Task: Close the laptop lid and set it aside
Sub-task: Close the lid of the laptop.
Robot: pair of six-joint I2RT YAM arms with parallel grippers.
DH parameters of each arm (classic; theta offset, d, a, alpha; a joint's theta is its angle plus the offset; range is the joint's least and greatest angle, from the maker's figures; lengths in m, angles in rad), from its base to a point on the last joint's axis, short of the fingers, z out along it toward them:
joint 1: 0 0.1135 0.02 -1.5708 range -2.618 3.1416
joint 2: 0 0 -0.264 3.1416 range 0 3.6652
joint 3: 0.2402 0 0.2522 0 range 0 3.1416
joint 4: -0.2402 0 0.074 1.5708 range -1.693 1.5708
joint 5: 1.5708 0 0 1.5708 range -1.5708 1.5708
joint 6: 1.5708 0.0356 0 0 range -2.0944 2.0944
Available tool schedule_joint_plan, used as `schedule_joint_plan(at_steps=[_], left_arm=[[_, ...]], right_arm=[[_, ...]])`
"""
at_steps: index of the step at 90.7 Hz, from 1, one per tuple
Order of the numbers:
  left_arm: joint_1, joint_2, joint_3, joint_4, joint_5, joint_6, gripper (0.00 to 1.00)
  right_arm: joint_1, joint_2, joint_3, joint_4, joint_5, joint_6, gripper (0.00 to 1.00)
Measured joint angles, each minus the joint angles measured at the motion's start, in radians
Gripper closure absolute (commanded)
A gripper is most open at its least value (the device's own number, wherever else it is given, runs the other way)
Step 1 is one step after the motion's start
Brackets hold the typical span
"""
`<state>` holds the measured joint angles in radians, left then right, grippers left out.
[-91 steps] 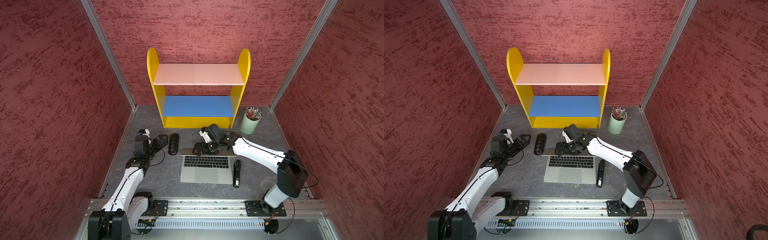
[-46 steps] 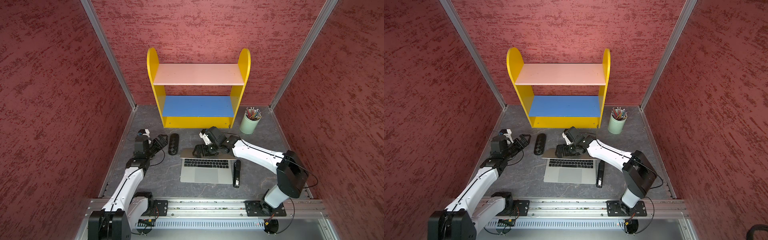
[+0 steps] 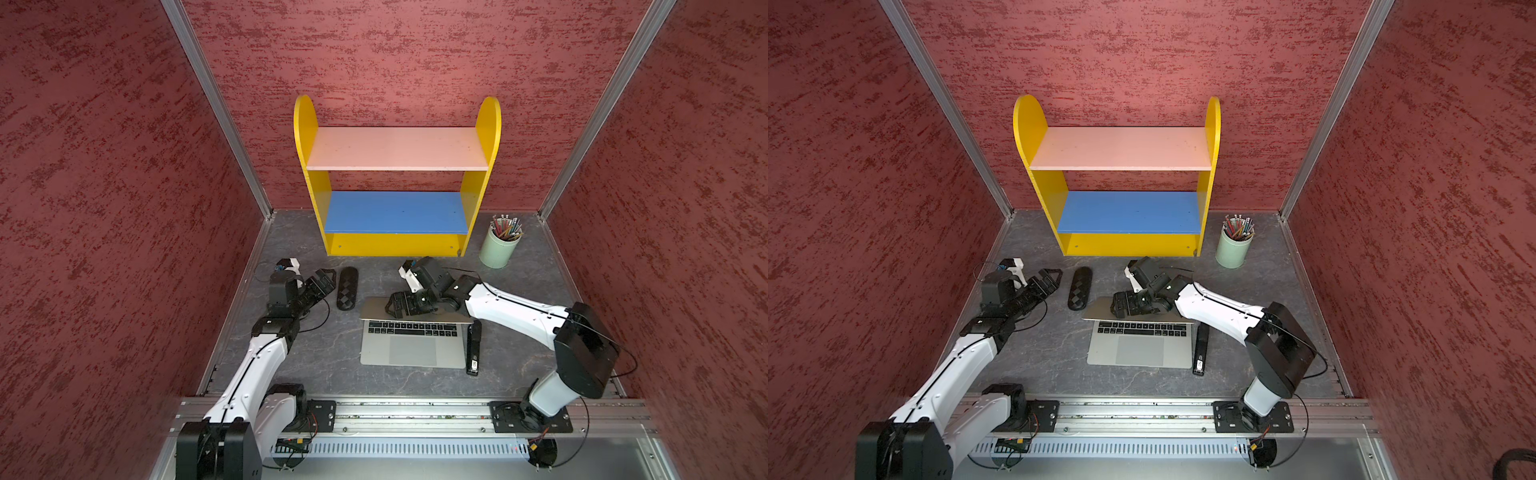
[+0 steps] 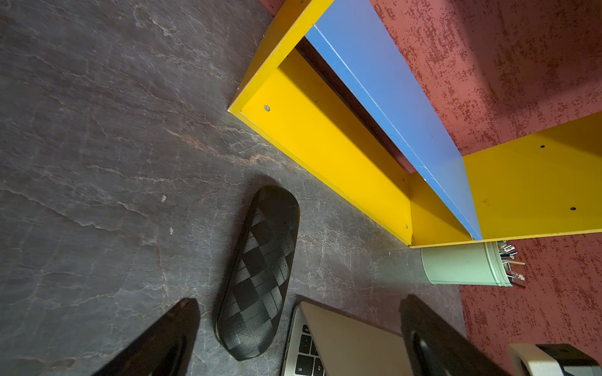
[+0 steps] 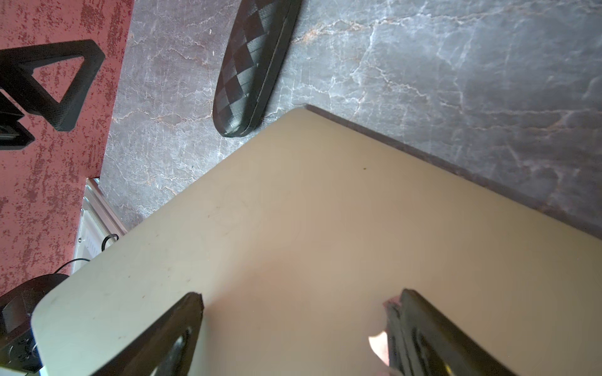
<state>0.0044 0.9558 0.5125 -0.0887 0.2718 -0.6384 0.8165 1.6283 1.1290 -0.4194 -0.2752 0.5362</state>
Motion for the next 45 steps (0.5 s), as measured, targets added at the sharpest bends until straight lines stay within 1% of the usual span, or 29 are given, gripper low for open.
schedule_joint_plan(at_steps=[45], left_arm=[[-0.001,0.000,0.000,0.000,0.000,0.000,0.00]], right_arm=[[0.005,-0.023,-0.074,0.028,0.007,0.018,0.02]])
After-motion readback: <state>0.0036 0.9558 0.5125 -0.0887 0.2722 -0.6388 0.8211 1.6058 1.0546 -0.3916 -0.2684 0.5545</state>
